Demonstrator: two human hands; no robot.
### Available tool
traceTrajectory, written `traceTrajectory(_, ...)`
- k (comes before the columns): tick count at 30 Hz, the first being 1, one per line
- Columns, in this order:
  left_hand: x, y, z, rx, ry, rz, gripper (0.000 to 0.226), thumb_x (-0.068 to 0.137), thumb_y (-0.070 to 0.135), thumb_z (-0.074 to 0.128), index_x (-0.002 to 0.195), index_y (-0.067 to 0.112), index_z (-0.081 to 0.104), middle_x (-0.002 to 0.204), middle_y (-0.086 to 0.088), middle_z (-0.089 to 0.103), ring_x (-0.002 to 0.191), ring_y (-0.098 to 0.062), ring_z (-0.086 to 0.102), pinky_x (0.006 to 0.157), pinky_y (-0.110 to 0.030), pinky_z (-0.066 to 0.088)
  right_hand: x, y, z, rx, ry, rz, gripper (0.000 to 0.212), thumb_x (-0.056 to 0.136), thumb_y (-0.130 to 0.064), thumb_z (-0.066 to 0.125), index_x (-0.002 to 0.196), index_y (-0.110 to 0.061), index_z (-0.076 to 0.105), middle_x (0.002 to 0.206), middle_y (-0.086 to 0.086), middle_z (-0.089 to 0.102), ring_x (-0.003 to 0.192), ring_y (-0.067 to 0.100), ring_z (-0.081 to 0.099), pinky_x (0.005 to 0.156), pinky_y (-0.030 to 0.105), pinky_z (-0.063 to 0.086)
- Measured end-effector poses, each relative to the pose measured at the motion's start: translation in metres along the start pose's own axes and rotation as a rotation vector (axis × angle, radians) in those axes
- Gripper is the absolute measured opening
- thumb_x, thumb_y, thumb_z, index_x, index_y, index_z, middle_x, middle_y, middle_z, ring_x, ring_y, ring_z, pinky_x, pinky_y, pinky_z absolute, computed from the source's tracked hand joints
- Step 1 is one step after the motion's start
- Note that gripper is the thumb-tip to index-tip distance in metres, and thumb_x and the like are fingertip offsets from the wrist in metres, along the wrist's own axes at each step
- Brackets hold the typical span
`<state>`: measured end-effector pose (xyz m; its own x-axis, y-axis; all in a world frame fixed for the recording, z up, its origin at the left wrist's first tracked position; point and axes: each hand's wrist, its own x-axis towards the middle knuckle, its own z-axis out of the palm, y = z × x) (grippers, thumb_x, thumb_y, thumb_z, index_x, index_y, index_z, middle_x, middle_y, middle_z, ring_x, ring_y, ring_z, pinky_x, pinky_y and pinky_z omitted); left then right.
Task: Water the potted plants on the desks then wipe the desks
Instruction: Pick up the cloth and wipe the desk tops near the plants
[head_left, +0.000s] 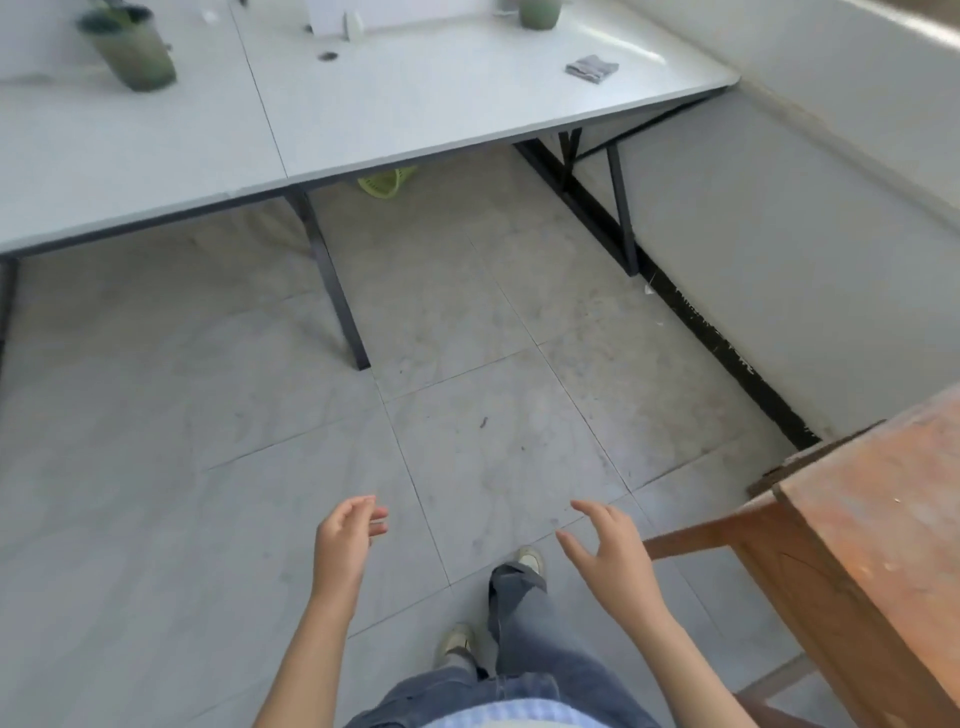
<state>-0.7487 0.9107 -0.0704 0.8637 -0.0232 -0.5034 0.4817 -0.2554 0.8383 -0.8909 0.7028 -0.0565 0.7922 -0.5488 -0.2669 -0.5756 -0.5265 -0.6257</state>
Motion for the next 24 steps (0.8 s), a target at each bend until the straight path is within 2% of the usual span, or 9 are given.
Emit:
traceTrajectory(6,0.041,0.024,0.057,0.141,-0.199,0.004,0.020,0.092,0.013,0.047,0.077,0.016,0.060,0.079,-0.004,0.063,0.070,-0.017,0.058,0.067,-0.026,0.041,0.078,-0.016,-0.007,0.014,-0.002,-0.013,0.042,0.088,-0.028,0.055,0.127,-0.014,0.046,0.129,0.003,0.052,0.123,0.019,0.040,0.101,0.026,0.030)
traceTrajectory(9,0.080,0.061,0.087,0.161,-0.204,0.053,0.020,0.091,0.012,0.049,0.075,0.016,0.060,0.078,-0.004,0.063,0.069,-0.018,0.058,0.068,-0.028,0.040,0.132,-0.022,-0.032,0.042,0.082,-0.023,0.042,0.087,-0.027,0.056,0.126,-0.012,0.048,0.128,0.005,0.053,0.123,0.020,0.041,0.102,0.029,0.031)
traceTrajectory(15,0.138,0.150,0.146,0.096,-0.218,0.190,0.019,0.092,0.011,0.046,0.080,0.018,0.060,0.081,-0.004,0.063,0.073,-0.017,0.058,0.067,-0.023,0.042,0.210,-0.026,-0.088,0.086,0.225,0.000,0.041,0.087,-0.024,0.057,0.124,-0.011,0.050,0.127,0.005,0.053,0.124,0.020,0.040,0.104,0.035,0.032)
traceTrajectory(21,0.170,0.157,0.205,0.221,-0.383,0.094,0.019,0.092,0.011,0.047,0.078,0.016,0.060,0.081,-0.005,0.064,0.074,-0.018,0.058,0.068,-0.022,0.043,0.257,-0.008,-0.087,0.101,0.180,0.119,0.041,0.087,-0.027,0.057,0.125,-0.013,0.049,0.128,0.004,0.053,0.123,0.018,0.041,0.102,0.029,0.032)
traceTrajectory(24,0.206,0.174,0.231,0.236,-0.409,0.055,0.020,0.091,0.011,0.047,0.078,0.013,0.060,0.082,-0.007,0.064,0.072,-0.018,0.057,0.066,-0.023,0.042,0.295,-0.007,-0.091,0.077,0.161,0.144,0.042,0.088,-0.030,0.055,0.126,-0.015,0.047,0.129,0.002,0.052,0.124,0.017,0.039,0.103,0.028,0.031)
